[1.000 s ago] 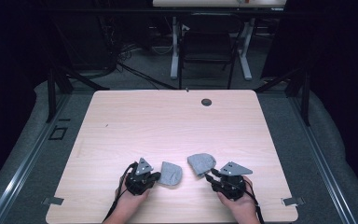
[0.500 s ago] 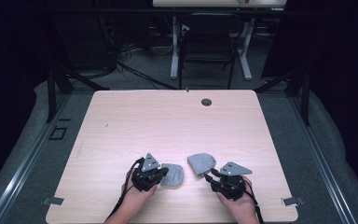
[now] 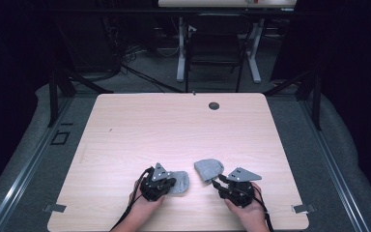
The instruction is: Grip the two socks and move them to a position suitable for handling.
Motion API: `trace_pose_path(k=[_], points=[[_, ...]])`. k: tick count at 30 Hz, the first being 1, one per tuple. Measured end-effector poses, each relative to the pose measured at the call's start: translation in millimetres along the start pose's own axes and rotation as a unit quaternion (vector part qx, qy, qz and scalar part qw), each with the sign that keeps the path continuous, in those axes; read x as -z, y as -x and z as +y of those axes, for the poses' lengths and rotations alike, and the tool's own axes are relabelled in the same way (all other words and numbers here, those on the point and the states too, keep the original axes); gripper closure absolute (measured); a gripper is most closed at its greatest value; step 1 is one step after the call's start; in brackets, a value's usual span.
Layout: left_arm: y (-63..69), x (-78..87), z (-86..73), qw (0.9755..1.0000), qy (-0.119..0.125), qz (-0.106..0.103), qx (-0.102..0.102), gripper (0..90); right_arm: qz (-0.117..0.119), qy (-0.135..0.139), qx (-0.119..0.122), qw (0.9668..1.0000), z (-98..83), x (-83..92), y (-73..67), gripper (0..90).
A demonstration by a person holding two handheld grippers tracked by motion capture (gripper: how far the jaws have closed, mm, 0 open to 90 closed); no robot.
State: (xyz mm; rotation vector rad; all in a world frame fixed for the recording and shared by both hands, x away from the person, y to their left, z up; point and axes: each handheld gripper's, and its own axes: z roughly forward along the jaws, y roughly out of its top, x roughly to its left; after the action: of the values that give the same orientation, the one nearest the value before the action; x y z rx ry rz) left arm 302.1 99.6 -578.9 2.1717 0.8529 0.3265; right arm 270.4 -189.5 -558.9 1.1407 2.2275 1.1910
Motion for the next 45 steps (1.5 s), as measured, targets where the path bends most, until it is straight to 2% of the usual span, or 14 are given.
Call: trace_pose_path(k=[1,8,16,25,26,28,29,33,37,39,40,41,43,45], points=[[1.1,0.0,-0.4,1.0,0.001,-0.003,0.004,89.3,0.0,0.0,0.0,1.0,0.0,0.0,0.1,63.9],[7.1,3.5,-4.1,0.9999,-0.002,-0.012,-0.008,89.5,0.0,0.0,-0.002,1.0,-0.1,0.1,0.5,63.3],[13.8,9.0,-9.8,0.9996,-0.003,-0.029,-0.006,89.6,0.003,0.0,-0.005,1.0,-0.1,0.0,0.6,62.2],[22.2,17.3,-16.5,0.9988,-0.011,-0.043,-0.019,89.5,0.001,0.0,-0.005,1.0,-0.2,-0.5,0.2,62.9],[23.8,18.4,-17.7,0.9987,-0.011,-0.047,-0.018,89.5,0.002,-0.001,-0.004,1.0,0.1,-0.4,0.2,63.6],[26.4,20.2,-19.4,0.9986,-0.011,-0.048,-0.018,89.5,0.009,-0.004,-0.007,0.9999,1.9,-0.7,-0.2,70.7],[27.4,21.7,-20.0,0.9984,-0.015,-0.051,-0.022,89.5,0.009,-0.004,-0.007,0.9999,1.9,-0.7,-0.2,70.7],[32.2,24.9,-24.1,0.9982,-0.012,-0.056,-0.018,89.3,0.013,-0.017,0.012,0.9997,12.9,-2.9,-0.2,82.2],[35.1,25.9,-26.1,0.9979,-0.01,-0.064,-0.011,89.1,0.004,-0.025,0.012,0.9996,21.5,-12.0,3.2,84.4],[35.7,25.7,-26.3,0.9978,-0.008,-0.065,-0.011,89.1,-0.005,-0.03,0.013,0.9994,25.2,-20.4,6.2,83.9],[35.8,25.7,-26.4,0.9978,-0.008,-0.066,-0.009,89.0,-0.01,-0.035,0.009,0.9993,27.9,-30.4,9.2,83.9],[35.7,25.5,-26.5,0.9977,-0.008,-0.067,-0.007,89.0,-0.01,-0.035,0.009,0.9993,27.9,-30.4,9.2,83.9],[35.6,25.2,-26.7,0.9976,-0.007,-0.069,-0.005,88.8,-0.016,-0.056,0.008,0.9983,28.8,-45.0,10.2,84.3],[35.5,25.1,-26.8,0.9976,-0.007,-0.069,-0.003,88.8,-0.019,-0.06,0.009,0.998,28.2,-48.1,9.3,84.7]])
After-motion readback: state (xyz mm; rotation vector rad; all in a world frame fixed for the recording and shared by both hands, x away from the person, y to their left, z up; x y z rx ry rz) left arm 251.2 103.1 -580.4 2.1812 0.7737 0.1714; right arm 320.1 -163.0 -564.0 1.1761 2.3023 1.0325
